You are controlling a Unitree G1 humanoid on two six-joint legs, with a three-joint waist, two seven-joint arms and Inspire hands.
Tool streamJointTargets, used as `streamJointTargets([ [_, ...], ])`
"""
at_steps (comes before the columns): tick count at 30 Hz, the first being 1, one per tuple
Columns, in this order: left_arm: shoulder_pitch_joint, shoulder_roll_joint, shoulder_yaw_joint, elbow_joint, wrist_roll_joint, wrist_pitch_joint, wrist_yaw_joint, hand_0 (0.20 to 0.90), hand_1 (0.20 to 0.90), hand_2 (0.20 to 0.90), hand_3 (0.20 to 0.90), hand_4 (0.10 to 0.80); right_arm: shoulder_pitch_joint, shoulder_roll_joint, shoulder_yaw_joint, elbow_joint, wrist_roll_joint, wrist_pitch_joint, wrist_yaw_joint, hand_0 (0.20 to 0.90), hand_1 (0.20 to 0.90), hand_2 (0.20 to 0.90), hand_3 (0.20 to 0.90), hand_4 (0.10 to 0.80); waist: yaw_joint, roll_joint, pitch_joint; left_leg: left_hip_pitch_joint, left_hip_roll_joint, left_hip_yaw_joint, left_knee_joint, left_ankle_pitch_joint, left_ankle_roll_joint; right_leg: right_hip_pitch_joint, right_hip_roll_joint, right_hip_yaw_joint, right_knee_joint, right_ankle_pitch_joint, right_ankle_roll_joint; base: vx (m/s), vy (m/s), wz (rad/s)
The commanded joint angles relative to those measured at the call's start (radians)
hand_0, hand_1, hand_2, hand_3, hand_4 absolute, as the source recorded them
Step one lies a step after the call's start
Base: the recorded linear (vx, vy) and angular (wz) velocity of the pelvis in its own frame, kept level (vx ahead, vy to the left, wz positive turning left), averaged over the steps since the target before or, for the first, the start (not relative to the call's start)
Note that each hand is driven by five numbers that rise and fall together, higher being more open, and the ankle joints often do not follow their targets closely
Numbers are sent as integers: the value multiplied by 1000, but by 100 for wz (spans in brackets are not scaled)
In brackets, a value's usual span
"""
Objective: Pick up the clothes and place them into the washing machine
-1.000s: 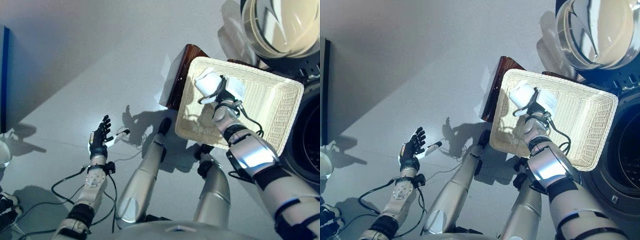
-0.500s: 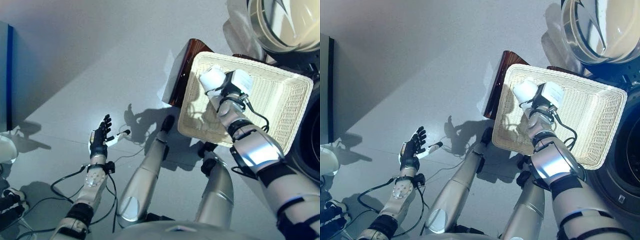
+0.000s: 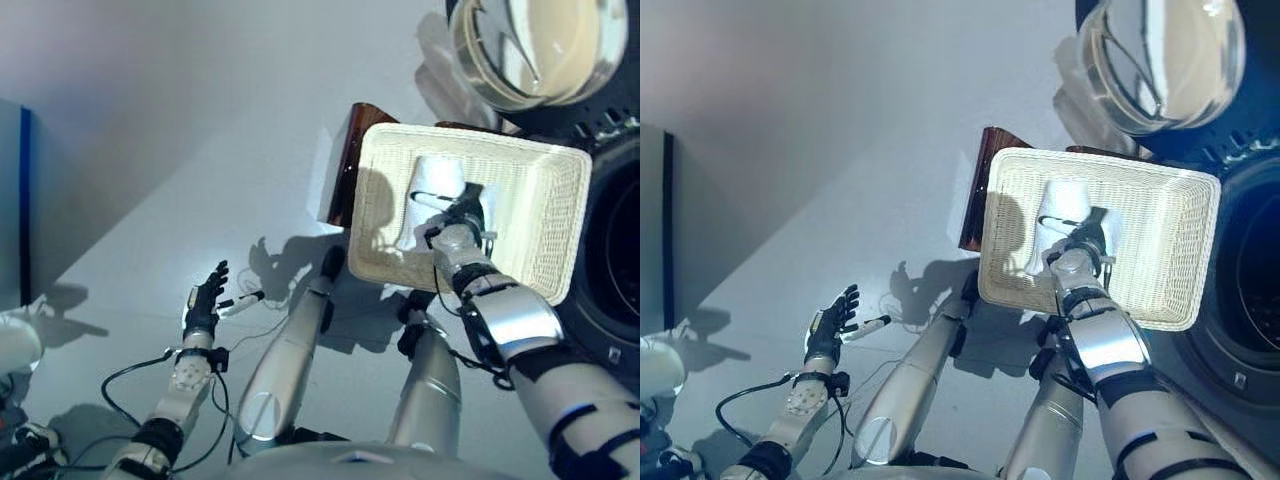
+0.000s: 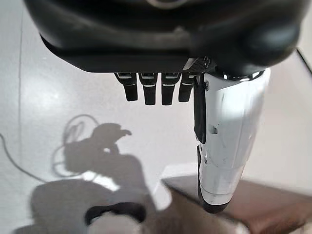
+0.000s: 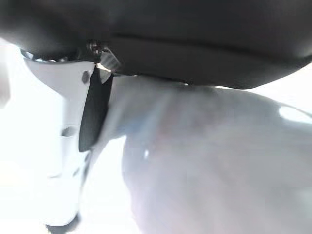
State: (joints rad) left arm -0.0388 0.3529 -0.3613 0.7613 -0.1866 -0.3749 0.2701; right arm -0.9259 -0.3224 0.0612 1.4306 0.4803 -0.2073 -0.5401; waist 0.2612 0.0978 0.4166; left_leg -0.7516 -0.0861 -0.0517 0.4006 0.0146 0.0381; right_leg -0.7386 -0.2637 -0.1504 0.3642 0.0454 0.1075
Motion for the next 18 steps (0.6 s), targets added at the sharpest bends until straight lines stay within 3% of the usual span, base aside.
streamJointTargets([
  [1,61,36,4,38,51,-21,12,900,900,900,900,800,39,-63,-26,-101,257,-165,74,200,200,200,200,300,-23,62,-71,0,-4,16,-68,-24,-51,65,29,15,28,-88,-36,-71,63,-41],
  [2,65,28,6,38,38,-23,8,900,900,900,900,800,65,-55,-50,-137,325,-191,95,200,200,200,200,300,-31,68,-71,-4,-2,30,-75,9,-46,63,28,12,12,-56,-42,-65,66,-39],
  [7,76,-20,-17,62,-23,-43,-21,900,900,900,900,800,167,36,-189,-296,583,-312,189,200,200,200,200,300,-61,100,-108,42,-3,55,-104,5,-43,103,31,39,-31,-47,-31,42,61,-18],
  [12,91,-59,-44,49,-99,-72,-60,900,900,900,900,800,189,65,-282,-369,683,-394,195,200,200,200,200,300,-74,145,-140,74,-14,69,-133,4,-41,128,30,62,-76,-36,-23,55,42,-19],
  [18,100,-79,-84,49,-124,-78,-78,900,900,900,900,800,144,38,-336,-386,723,-448,175,200,200,200,200,300,-71,183,-163,86,-16,77,-145,2,-39,125,31,83,-82,-35,-21,38,26,-13],
])
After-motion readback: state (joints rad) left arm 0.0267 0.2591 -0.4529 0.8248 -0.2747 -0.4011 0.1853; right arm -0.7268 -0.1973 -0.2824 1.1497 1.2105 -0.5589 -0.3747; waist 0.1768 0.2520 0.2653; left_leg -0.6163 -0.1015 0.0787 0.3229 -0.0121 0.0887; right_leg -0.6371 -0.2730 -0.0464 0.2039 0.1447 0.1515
